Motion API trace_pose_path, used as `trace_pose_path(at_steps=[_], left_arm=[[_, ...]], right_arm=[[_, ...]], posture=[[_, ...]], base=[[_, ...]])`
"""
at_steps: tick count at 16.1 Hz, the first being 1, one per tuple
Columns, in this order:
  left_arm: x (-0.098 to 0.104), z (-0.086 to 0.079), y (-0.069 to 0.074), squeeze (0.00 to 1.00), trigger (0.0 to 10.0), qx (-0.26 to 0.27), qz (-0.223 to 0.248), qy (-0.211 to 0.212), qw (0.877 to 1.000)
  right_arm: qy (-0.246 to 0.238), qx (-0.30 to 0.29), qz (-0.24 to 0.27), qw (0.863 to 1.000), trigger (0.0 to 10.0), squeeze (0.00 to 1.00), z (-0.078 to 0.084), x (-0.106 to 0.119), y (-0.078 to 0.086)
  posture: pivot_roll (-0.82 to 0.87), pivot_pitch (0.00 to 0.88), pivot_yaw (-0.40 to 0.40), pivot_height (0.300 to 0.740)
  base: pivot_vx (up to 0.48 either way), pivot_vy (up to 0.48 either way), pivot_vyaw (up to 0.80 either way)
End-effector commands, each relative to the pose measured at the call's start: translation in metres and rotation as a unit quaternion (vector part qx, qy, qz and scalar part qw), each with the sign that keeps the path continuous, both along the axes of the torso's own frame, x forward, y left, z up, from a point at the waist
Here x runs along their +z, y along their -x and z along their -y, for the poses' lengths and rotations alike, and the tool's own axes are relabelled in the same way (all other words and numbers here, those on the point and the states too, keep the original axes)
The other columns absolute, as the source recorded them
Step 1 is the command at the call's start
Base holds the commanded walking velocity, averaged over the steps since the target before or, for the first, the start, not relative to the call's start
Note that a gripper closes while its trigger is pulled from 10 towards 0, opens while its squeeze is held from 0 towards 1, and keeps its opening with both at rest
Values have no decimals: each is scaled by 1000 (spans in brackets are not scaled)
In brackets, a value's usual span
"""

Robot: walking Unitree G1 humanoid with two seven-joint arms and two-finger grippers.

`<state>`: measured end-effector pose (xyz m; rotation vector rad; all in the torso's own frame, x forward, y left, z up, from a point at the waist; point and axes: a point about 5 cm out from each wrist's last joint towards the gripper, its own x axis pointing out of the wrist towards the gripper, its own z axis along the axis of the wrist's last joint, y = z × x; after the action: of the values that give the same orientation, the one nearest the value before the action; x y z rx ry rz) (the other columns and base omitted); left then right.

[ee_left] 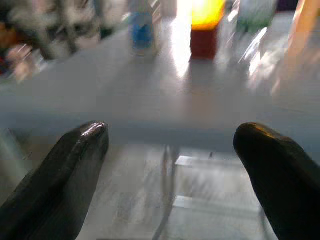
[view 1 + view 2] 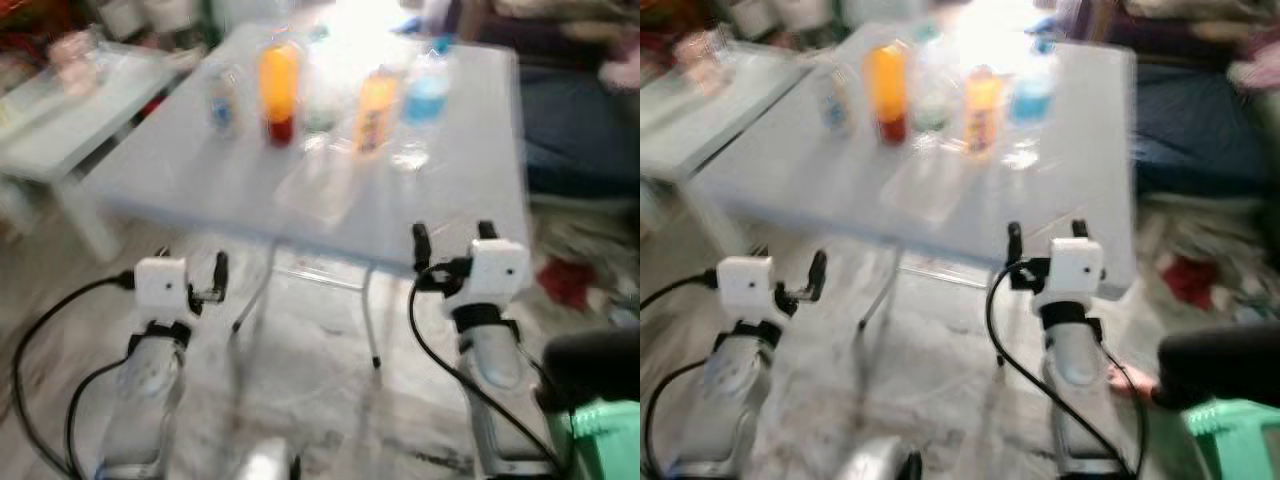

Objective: Restocking fridge

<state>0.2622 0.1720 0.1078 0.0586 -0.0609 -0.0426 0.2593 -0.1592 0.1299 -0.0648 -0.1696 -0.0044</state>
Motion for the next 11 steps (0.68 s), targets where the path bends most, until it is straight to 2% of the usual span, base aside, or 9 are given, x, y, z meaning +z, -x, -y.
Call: trace_pose_path(at_steps=[1, 7, 10, 11], left_arm=[[-3, 0, 2, 0, 10000, 7, -4, -1, 1000], [-9, -6, 5, 0, 10000, 35, -11, -7, 999], [-12, -5, 6, 0, 10000, 32, -12, -19, 999], [-12, -4, 5, 0, 10000, 30, -10, -25, 999]], right_arm=[[7, -9, -8, 1000, 10000, 0, 7, -3, 1], [15, 2, -5, 1000, 10000, 0, 5, -2, -3], [18, 1, -7, 1000, 10000, 0, 2, -5, 1], [19, 1, -8, 1000, 10000, 0, 2, -6, 2]], posture=[[131, 92, -10, 740], [119, 84, -14, 740], [108, 70, -10, 740], [105, 63, -8, 740]], base=[[0, 334, 0], [0, 0, 0], [0, 457, 0], [0, 476, 513]])
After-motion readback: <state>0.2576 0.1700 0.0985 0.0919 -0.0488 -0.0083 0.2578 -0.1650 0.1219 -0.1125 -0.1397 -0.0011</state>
